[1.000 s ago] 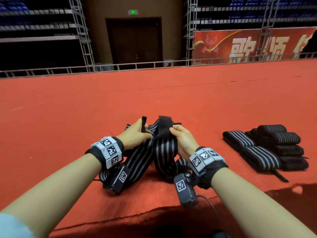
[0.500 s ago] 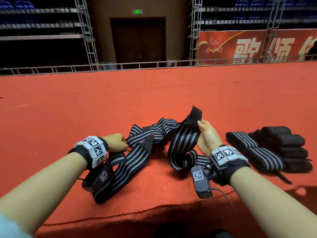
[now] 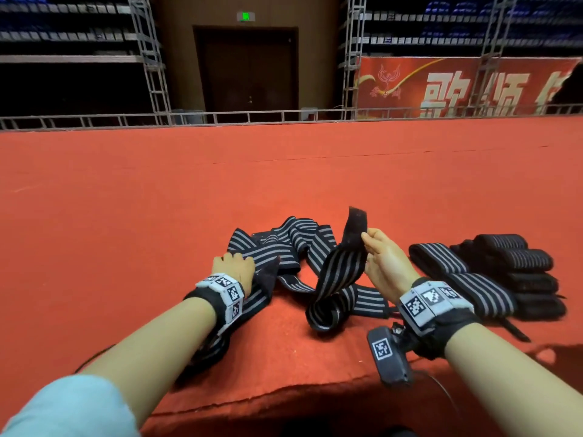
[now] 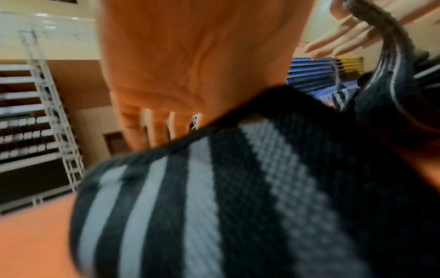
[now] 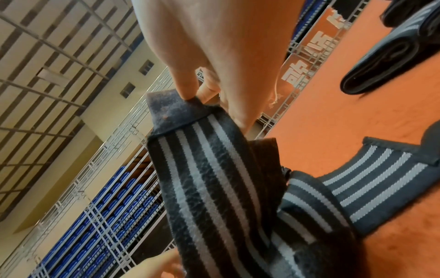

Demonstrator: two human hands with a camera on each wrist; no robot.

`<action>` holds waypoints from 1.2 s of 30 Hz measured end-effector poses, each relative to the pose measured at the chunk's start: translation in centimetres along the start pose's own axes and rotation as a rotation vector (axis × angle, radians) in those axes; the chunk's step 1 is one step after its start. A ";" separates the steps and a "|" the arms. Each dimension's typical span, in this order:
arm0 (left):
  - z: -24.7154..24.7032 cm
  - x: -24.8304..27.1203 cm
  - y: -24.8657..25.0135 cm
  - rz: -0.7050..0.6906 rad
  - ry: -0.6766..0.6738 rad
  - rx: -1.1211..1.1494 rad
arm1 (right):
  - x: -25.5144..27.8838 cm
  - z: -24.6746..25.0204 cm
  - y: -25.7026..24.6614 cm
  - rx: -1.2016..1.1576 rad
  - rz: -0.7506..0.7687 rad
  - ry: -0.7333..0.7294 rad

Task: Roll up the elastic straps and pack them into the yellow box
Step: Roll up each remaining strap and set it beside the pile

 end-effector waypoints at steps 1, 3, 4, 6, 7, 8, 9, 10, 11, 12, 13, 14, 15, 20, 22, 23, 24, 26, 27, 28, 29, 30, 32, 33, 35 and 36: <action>0.0 -0.4 0.6 -0.021 0.017 0.090 | 0.2 0.1 0.2 0.019 -0.013 0.000; -0.3 -0.9 1.4 -0.029 0.002 0.296 | 0.3 0.5 0.6 0.013 -0.025 0.009; -0.5 -0.9 1.6 -0.023 -0.013 0.364 | 0.2 0.6 0.9 0.002 -0.029 0.019; -1.0 -1.0 1.8 -0.008 0.006 0.441 | -0.3 0.7 1.8 0.022 -0.044 0.044; -1.2 -0.9 1.9 0.001 0.038 0.475 | -0.4 0.6 2.5 0.060 -0.063 0.048; -1.3 -0.7 2.0 0.013 0.073 0.517 | -0.5 0.3 3.2 0.101 -0.089 0.046; -1.4 -0.6 2.1 0.032 0.108 0.566 | -0.5 -0.2 4.1 0.142 -0.114 0.034; -1.4 -0.4 2.2 0.058 0.129 0.612 | -0.4 -0.7 5.1 0.180 -0.141 0.017; -1.4 -0.1 2.3 0.080 0.146 0.653 | -0.3 -1.2 6.2 0.214 -0.170 0.002; -1.1 0.2 2.3 0.099 0.161 0.685 | -0.2 -1.8 7.1 0.255 -0.198 -0.005; -1.0 0.3 2.3 0.113 0.167 0.714 | -0.3 -2.2 8.0 0.299 -0.219 -0.002; -0.6 0.5 2.1 0.135 0.171 0.751 | -0.7 -2.4 8.8 0.346 -0.235 0.002; -0.1 0.5 1.6 0.166 0.174 0.806 | -1.2 -2.4 9.6 0.393 -0.251 0.007; 3.2 -0.4 -2.8 0.237 0.164 1.154 | -2.1 -2.6 11.2 0.543 -0.341 -0.036; 4.9 0.1 -4.1 0.121 0.100 1.355 | -1.4 -3.3 9.9 0.426 -0.255 -0.027; 5.5 0.4 -4.5 0.039 0.054 1.444 | -1.0 -3.6 9.1 0.292 -0.228 -0.040; 6.0 0.7 -4.9 -0.056 0.000 1.510 | -0.6 -3.8 8.1 0.143 -0.217 -0.079; 6.7 1.3 -5.2 -0.242 -0.120 1.600 | 0.2 -4.5 5.9 -0.075 -0.210 -0.190; 7.1 1.6 -5.2 -0.311 -0.178 1.630 | 0.6 -4.8 4.7 -0.116 -0.202 -0.249; 7.6 1.8 -5.2 -0.360 -0.233 1.658 | 1.1 -5.3 3.7 -0.121 -0.200 -0.306; 8.2 2.1 -5.1 -0.392 -0.275 1.673 | 1.5 -5.6 3.2 -0.093 -0.202 -0.350; 8.9 2.4 -4.8 -0.409 -0.304 1.681 | 1.9 -5.8 2.8 -0.067 -0.207 -0.383; 10.0 2.9 -4.2 -0.412 -0.334 1.684 | 2.3 -5.8 2.8 -0.039 -0.212 -0.376; 10.4 3.1 -3.9 -0.412 -0.344 1.677 | 2.3 -5.7 3.0 -0.038 -0.213 -0.355; 10.5 3.5 -3.3 -0.413 -0.361 1.691 | 2.1 -5.6 3.2 -0.052 -0.224 -0.322; 10.3 3.4 -3.1 -0.399 -0.356 1.707 | 2.1 -5.6 3.3 -0.070 -0.231 -0.310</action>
Point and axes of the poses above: each hand's wrist, its own x-axis away from the middle knuckle, its own z-axis out of the back of the hand, y = z × x, the point moved 1 cm from there along -x, towards the middle knuckle, and after that the axes turned 9 degrees about -x, right-handed, at the moved point
